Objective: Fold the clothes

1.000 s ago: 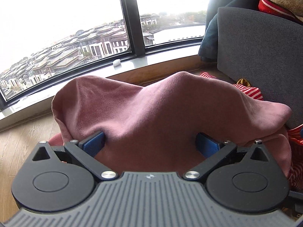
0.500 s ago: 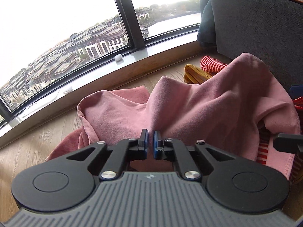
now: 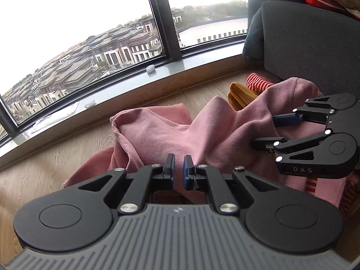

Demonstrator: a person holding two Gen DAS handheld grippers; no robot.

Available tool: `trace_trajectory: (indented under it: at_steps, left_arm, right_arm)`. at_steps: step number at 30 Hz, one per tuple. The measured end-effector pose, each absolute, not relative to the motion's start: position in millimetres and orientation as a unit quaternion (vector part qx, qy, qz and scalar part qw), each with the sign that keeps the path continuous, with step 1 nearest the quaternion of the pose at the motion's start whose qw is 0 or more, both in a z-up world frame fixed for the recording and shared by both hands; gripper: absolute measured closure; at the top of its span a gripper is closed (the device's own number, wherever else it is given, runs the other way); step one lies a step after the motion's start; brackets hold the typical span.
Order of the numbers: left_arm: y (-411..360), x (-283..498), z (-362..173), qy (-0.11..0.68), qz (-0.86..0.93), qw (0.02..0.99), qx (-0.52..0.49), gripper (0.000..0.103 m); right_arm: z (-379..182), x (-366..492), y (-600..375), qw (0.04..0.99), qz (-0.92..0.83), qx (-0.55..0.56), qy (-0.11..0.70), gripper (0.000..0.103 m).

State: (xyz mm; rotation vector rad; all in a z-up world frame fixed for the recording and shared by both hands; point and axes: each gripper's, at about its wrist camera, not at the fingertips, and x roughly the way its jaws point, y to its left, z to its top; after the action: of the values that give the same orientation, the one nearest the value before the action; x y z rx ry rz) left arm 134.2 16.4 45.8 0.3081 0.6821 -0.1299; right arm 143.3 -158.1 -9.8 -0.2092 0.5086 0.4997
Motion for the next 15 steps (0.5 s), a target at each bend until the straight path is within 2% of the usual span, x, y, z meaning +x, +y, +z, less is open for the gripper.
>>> trace_trajectory:
  at_steps: [1, 2, 3, 4, 5, 7, 8, 15]
  left_arm:
    - [17.7, 133.6, 44.5, 0.335, -0.064, 0.929, 0.146, 0.090]
    - [18.8, 132.1, 43.4, 0.336, -0.065, 0.929, 0.144, 0.088]
    - [20.0, 130.7, 42.3, 0.337, -0.066, 0.928, 0.141, 0.083]
    - [21.0, 129.3, 41.0, 0.338, -0.066, 0.928, 0.141, 0.075]
    - [21.7, 126.5, 39.5, 0.338, -0.066, 0.928, 0.142, 0.071]
    - [22.8, 119.9, 38.0, 0.332, -0.072, 0.929, 0.147, 0.061]
    - [21.6, 117.7, 35.9, 0.335, -0.077, 0.927, 0.151, 0.059]
    - [5.6, 91.6, 19.2, 0.352, -0.136, 0.909, 0.178, 0.056]
  right_arm:
    - [-12.0, 144.5, -158.6, 0.931, 0.245, -0.098, 0.252, 0.051]
    - [-12.2, 142.5, -159.8, 0.932, 0.246, -0.094, 0.250, 0.073]
    - [-11.6, 140.3, -160.7, 0.932, 0.247, -0.092, 0.249, 0.084]
    - [-8.3, 135.2, -163.1, 0.930, 0.254, -0.091, 0.249, 0.087]
    - [-5.3, 132.3, -164.7, 0.929, 0.259, -0.088, 0.248, 0.093]
    - [4.8, 123.4, -170.0, 0.925, 0.277, -0.065, 0.252, 0.096]
    - [10.5, 119.2, -172.8, 0.922, 0.288, -0.051, 0.255, 0.097]
    - [27.0, 65.7, -174.3, 0.884, 0.360, -0.054, 0.293, 0.098]
